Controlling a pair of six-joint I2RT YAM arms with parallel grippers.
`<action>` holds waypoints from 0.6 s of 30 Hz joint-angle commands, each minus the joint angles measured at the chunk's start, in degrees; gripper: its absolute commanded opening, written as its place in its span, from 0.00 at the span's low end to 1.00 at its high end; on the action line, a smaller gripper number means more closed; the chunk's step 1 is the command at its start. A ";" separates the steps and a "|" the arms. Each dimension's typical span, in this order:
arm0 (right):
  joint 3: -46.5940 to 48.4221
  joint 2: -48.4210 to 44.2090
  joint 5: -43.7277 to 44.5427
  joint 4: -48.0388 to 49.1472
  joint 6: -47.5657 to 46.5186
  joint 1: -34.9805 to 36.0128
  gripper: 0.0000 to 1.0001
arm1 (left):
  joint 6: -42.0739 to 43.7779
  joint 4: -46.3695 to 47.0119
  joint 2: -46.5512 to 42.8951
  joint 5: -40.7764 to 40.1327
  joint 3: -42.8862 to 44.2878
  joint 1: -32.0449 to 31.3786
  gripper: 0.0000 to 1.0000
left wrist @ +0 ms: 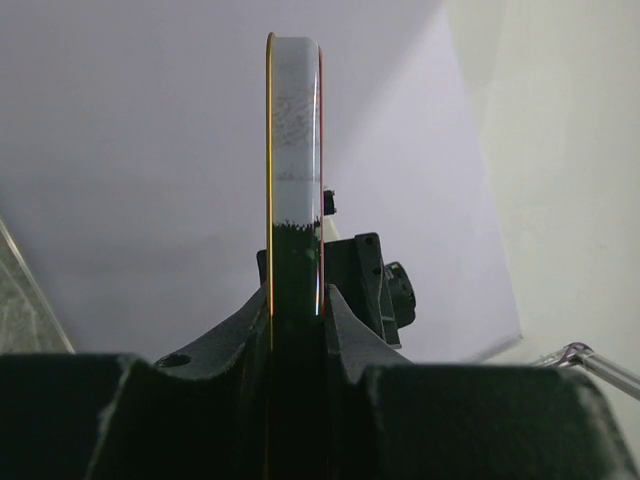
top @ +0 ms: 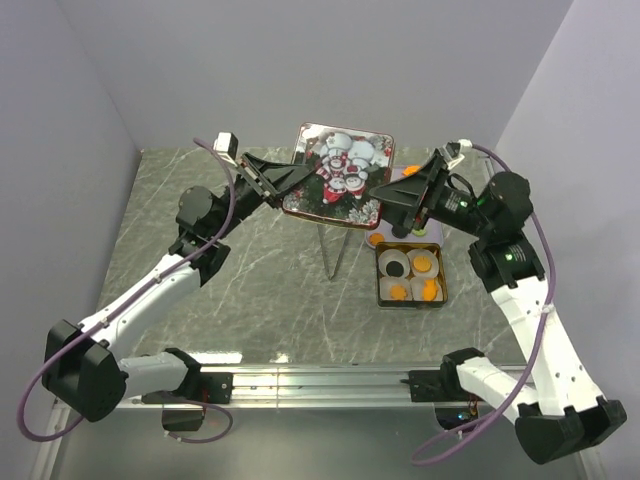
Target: Pack the cookies
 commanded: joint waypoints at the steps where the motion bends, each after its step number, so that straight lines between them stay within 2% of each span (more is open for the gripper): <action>1: 5.21 3.23 4.64 -13.05 -10.54 -0.42 0.68 | 2.38 1.60 1.01 2.93 -0.19 0.16 0.01; 5: 8.39 6.66 8.15 -15.36 -13.46 -0.51 0.66 | 3.43 -0.50 1.01 2.14 -0.10 0.25 0.01; 7: 9.35 8.60 9.12 -14.22 -13.20 -0.51 0.61 | 3.35 -1.04 1.18 1.44 -0.10 0.25 0.01; 8: 9.71 9.30 9.47 -13.96 -13.19 -0.42 0.55 | 3.35 -1.30 1.27 1.17 -0.27 0.25 0.01; 9: 9.89 10.35 9.56 -13.78 -13.28 -0.51 0.35 | 2.91 -1.30 1.36 1.09 -0.36 0.25 0.01; 11: 11.29 11.15 10.44 -16.05 -14.77 -0.42 0.22 | 2.73 -1.56 1.89 1.26 -0.45 0.24 0.01; 12: 12.25 11.59 10.97 -16.93 -15.65 -0.42 0.17 | 2.65 -1.65 2.15 1.43 -0.28 0.25 0.03; 14: 13.14 11.68 12.80 -20.09 -18.28 -0.59 0.15 | 2.56 -1.74 3.11 2.48 -0.19 0.25 0.08; 17: 13.58 11.77 13.95 -21.77 -20.05 -1.03 0.12 | 2.64 -1.83 4.78 4.33 -0.28 0.16 0.26; 18: 13.75 11.42 14.05 -22.04 -20.22 -1.21 0.11 | 3.08 -2.09 5.22 5.99 -0.28 0.24 0.37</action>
